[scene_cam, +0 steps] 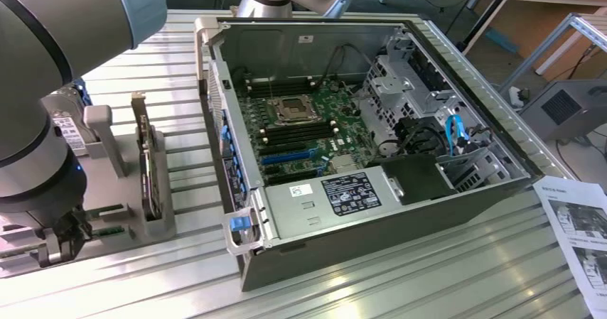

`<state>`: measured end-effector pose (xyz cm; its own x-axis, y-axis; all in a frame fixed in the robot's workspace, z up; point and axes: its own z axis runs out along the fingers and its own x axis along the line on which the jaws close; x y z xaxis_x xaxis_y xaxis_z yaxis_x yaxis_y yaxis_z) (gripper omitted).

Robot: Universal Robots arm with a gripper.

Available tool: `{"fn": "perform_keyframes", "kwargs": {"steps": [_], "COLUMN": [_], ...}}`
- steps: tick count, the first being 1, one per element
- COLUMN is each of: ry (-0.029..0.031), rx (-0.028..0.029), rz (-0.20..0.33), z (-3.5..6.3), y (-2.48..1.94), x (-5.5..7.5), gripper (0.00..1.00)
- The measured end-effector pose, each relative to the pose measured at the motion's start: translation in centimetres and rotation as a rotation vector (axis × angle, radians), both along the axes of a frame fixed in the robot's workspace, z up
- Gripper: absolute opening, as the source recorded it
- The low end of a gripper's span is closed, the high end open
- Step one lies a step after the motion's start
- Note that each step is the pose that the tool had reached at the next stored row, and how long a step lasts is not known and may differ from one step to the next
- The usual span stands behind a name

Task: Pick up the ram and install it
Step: 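Pick up the ram and move it above insertion slot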

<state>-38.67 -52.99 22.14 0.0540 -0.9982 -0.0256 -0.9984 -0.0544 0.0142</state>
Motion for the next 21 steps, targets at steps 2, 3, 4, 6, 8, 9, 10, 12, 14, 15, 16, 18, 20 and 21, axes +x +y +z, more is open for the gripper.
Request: {"fn": "perform_keyframes", "kwargs": {"steps": [2,3,4,6,8,9,10,12,14,15,16,18,20,21], "ry": [-0.0001,-0.0001,0.0,0.0,0.0001,0.0001,-0.0001,0.0,0.0,0.0,0.0,0.0,0.0,0.0], "rx": [0.0,0.0001,-0.0001,0.0001,-0.0001,-0.0001,0.0,0.0,0.0001,0.0,0.0,0.0,0.0,-0.0001], "rz": [0.0,0.0,0.0,0.0,0.0,0.0,0.0,0.0,0.0,0.0,0.0,0.0,0.0,-0.001], "z": [0.3,0.5,0.68,1.05,1.46,1.65,1.96,2.65,3.01,3.16,3.4,3.95,4.16,4.3], "y": [0.0,0.0,0.0,0.0,0.0,0.0,0.0,0.0,0.0,0.0,0.0,0.0,0.0,0.0], "x": [0.0,0.0,0.0,0.0,0.0,0.0,0.0,0.0,0.0,0.0,0.0,0.0,0.0,0.0], "gripper": [0.13,0.13,0.13,0.13,0.13,0.13,0.13,0.13,0.13,0.13,0.13,0.13,0.13,0.13]}}
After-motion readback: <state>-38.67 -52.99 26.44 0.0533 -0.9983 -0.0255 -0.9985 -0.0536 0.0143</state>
